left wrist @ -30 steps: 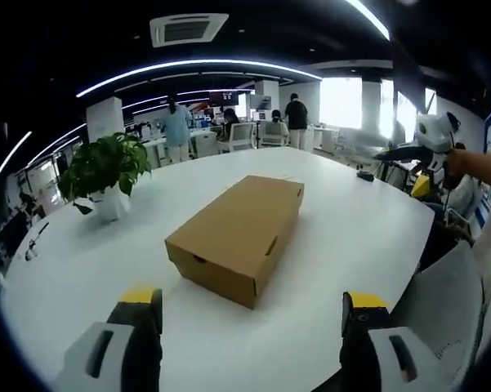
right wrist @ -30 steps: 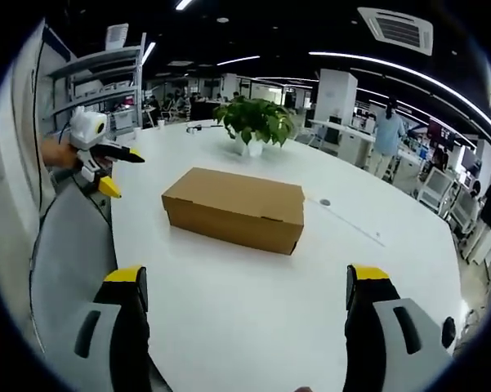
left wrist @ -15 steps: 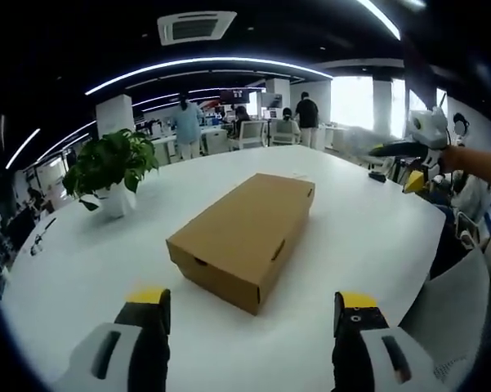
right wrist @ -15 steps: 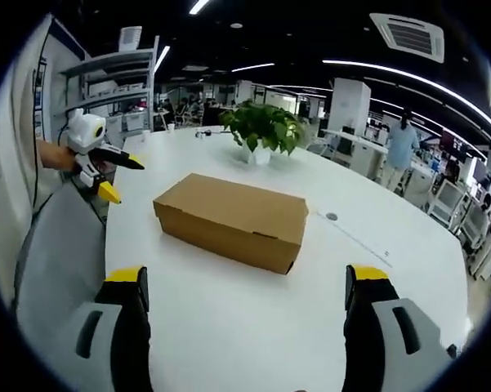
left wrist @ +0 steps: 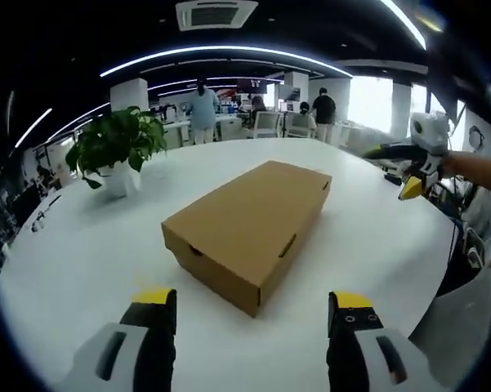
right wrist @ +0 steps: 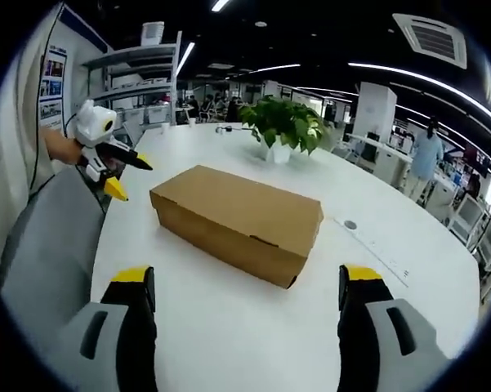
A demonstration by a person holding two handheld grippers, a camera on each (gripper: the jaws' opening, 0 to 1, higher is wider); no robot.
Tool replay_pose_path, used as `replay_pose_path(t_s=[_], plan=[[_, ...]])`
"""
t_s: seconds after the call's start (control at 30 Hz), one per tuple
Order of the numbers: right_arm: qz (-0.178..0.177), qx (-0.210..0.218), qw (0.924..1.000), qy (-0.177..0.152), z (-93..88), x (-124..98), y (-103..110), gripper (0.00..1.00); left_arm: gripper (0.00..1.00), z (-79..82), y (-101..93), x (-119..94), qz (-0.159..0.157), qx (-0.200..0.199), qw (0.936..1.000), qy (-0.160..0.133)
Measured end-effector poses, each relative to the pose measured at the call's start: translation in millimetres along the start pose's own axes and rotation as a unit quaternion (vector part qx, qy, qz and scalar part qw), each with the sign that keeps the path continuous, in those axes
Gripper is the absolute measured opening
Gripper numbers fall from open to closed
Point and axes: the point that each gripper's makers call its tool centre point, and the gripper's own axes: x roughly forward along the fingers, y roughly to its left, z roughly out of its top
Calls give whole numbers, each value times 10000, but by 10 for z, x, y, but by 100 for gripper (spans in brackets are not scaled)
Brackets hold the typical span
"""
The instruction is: Operate the shoe box by opening the lid, removing the specified soft item, and placing it in the target area until the item is outside and the box remains undamaged.
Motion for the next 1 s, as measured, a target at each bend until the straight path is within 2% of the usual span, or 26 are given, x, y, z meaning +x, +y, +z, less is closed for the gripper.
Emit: replay_pose_path(t_s=[0.4, 0.57, 0.67, 0.8, 0.83, 0.93, 1.0], plan=[[341, -176, 9993, 11, -60, 307, -264, 76, 70, -7, -3, 207, 265, -56, 9996, -8], [496, -241, 9984, 94, -103, 420, -316, 70, 66, -21, -19, 299, 271, -105, 9996, 68], [599, -205, 9979, 128, -119, 487, -335, 70, 64, -42, 0, 345, 346, -158, 9992, 88], [753, -136, 9969, 196, -141, 578, -345, 63, 62, -32, 44, 396, 490, -242, 9985, 59], [788, -113, 9966, 226, -147, 610, -353, 62, 61, -24, 57, 401, 533, -269, 9982, 37], [819, -94, 9963, 259, -166, 671, -404, 59, 49, -29, 46, 427, 491, -423, 9979, 59], [834, -104, 9961, 258, -177, 706, -444, 55, 52, -26, 35, 450, 521, -407, 9978, 37]])
